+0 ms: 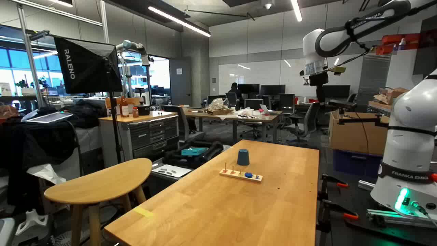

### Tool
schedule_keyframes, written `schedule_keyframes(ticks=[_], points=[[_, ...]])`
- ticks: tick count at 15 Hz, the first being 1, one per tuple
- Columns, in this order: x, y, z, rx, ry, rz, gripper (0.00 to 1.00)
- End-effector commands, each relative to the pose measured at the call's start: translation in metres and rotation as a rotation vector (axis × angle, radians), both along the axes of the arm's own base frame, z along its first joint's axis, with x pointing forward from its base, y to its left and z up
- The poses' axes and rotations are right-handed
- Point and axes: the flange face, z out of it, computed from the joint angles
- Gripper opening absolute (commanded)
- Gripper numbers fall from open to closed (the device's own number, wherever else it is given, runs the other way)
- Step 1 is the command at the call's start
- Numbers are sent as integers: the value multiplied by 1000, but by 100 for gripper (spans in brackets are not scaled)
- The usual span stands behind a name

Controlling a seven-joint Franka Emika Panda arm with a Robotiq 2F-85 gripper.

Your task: Put the blue disk on the table

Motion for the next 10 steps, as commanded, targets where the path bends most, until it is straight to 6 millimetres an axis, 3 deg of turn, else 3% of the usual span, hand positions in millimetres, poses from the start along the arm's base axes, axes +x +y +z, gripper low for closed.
schedule_keyframes(ticks=[1,4,7,10], points=[[0,0,1,-1,-3,0,100],[4,4,-2,-6,-7,17,100],[29,43,-39,-5,-45,128,100],[66,89,-87,18,-106,201,100]])
